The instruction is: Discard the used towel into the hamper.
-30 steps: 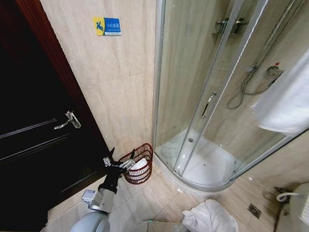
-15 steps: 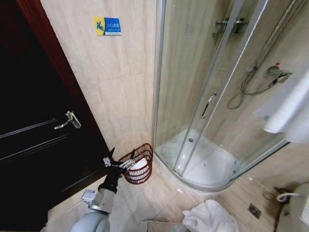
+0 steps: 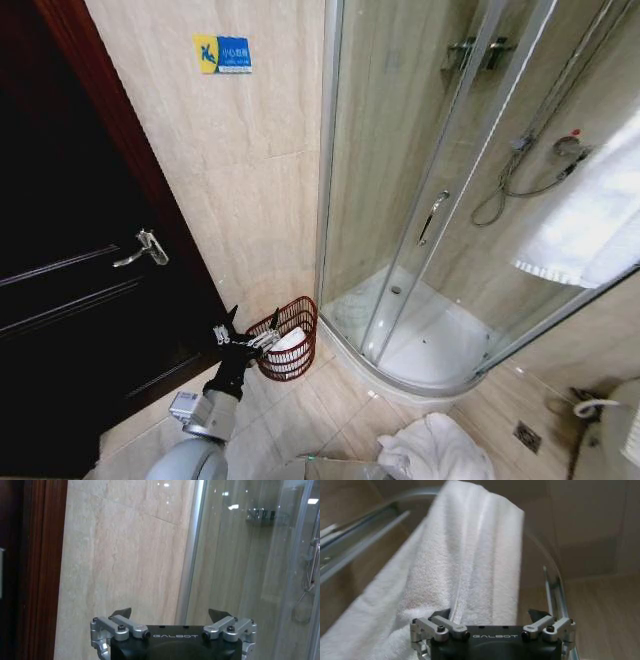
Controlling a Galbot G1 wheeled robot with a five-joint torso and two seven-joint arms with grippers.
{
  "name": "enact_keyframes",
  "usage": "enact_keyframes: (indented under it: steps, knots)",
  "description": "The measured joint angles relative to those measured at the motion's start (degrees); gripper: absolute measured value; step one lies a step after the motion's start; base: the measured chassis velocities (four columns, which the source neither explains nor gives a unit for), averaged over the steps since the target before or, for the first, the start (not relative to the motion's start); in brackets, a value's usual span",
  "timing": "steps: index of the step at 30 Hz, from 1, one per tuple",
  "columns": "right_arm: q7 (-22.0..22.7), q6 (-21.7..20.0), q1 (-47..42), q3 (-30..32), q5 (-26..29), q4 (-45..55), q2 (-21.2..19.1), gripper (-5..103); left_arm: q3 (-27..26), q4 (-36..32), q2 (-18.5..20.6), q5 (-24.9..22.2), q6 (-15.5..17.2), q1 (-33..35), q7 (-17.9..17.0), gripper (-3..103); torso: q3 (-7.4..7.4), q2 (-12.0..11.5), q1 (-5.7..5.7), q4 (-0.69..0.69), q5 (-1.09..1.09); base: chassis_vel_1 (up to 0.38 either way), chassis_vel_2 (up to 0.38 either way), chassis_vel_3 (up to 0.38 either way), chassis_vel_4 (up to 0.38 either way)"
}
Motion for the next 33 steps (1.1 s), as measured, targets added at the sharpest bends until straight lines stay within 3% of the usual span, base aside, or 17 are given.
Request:
enact_keyframes:
  steps: [3,13,16,23,27,33]
  knots:
    - [0.02,-0.51,0.72,-0.57,6.73,-1.35,-0.90,100,0.00,0.00,0.00,0.00,0.00,0.00,0.00,100,0.00,0.00,0.00,0.00,0.00,0.000,0.000,0.000,0.000]
    - [-0.54,-2.77,-0.11,-0.58,20.38,3.89,-0.86,100,0.00,0.00,0.00,0.00,0.00,0.00,0.00,100,0.00,0.00,0.00,0.01,-0.02,0.000,0.000,0.000,0.000]
    - [-0.51,-3.20,0.25,-1.02,20.26,4.37,-0.60,100,0.00,0.00,0.00,0.00,0.00,0.00,0.00,100,0.00,0.00,0.00,0.01,-0.03,0.000,0.000,0.000,0.000]
    - [-2.98,-2.57,1.40,-3.14,11.12,-0.36,-0.63,100,0.00,0.00,0.00,0.00,0.00,0.00,0.00,100,0.00,0.00,0.00,0.01,0.02,0.000,0.000,0.000,0.000]
    - [-3.92,-2.45,1.56,-3.69,11.37,-1.74,-0.81,103,0.00,0.00,0.00,0.00,0.00,0.00,0.00,100,0.00,0.00,0.00,0.00,0.00,0.000,0.000,0.000,0.000]
    - [-5.53,-2.39,-0.28,-2.76,14.32,-1.22,-0.23,85,0.00,0.00,0.00,0.00,0.00,0.00,0.00,100,0.00,0.00,0.00,0.01,0.01,0.000,0.000,0.000,0.000]
